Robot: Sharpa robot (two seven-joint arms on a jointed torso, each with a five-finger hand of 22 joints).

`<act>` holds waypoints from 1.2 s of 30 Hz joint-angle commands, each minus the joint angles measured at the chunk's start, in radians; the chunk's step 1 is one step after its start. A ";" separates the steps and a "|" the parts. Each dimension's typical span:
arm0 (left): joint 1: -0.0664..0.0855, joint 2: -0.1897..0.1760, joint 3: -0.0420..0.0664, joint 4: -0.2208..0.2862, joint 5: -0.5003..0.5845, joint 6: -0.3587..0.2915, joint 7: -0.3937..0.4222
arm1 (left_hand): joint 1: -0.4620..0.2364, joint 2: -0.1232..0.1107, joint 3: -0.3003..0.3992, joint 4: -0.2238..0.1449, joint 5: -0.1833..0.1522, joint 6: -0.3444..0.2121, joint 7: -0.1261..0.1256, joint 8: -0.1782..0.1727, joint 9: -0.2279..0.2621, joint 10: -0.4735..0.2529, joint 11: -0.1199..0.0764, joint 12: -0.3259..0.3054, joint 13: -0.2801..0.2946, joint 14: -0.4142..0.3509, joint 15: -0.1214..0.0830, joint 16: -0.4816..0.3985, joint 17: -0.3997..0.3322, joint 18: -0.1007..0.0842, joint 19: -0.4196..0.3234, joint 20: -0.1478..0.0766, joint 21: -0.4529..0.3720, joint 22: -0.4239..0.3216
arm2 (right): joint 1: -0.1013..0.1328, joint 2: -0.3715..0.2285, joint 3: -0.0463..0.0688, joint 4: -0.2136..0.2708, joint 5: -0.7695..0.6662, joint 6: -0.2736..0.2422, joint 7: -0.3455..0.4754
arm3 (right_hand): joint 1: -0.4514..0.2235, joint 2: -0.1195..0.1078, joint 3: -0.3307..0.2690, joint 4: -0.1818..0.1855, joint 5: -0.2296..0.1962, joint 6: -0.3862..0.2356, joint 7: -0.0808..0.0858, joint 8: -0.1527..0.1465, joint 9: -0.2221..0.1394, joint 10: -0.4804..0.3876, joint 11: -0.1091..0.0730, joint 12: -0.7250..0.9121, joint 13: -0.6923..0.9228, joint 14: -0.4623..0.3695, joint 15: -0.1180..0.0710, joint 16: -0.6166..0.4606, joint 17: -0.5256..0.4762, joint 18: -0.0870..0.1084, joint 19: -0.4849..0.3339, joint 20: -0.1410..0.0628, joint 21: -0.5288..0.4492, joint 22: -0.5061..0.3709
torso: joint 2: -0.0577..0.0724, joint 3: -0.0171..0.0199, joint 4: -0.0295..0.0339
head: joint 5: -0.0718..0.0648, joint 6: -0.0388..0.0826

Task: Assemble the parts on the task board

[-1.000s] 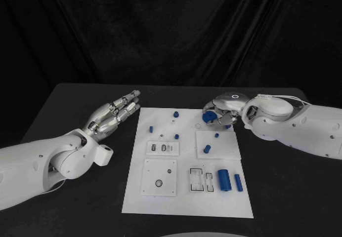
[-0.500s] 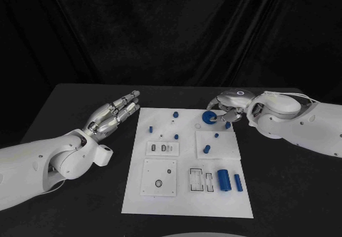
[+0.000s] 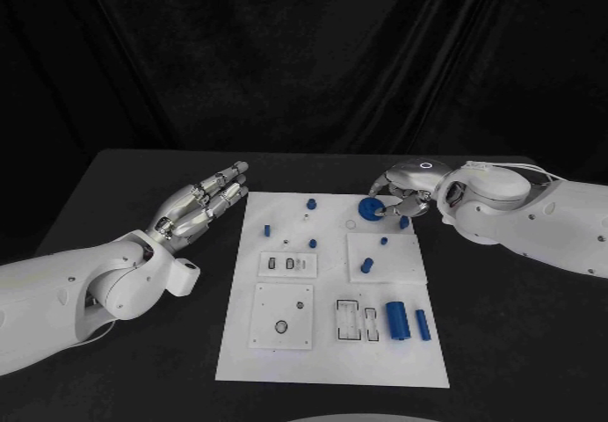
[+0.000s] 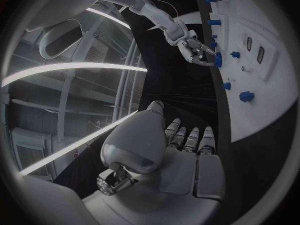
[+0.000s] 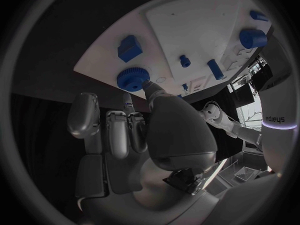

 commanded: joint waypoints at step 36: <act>0.001 0.009 0.001 -0.006 -0.001 0.032 0.155 | 0.018 0.001 0.014 -0.010 0.012 0.002 0.007 0.003 0.002 -0.001 0.013 -0.007 -0.001 0.000 0.007 -0.004 -0.001 0.009 0.001 0.009 -0.003 -0.001 | -0.022 0.031 0.000 -0.040 -0.007 0.050 -0.021 | 0.059 0.000 0.027 -0.049 0.145 0.135 -0.011 0.044 -0.008 0.105 -0.005 0.003 0.263 0.091 0.002 -0.011 0.232 0.000 0.004 -0.005 -0.027 0.120 | -0.001 -0.0005 0.0004 | 0.003 -0.003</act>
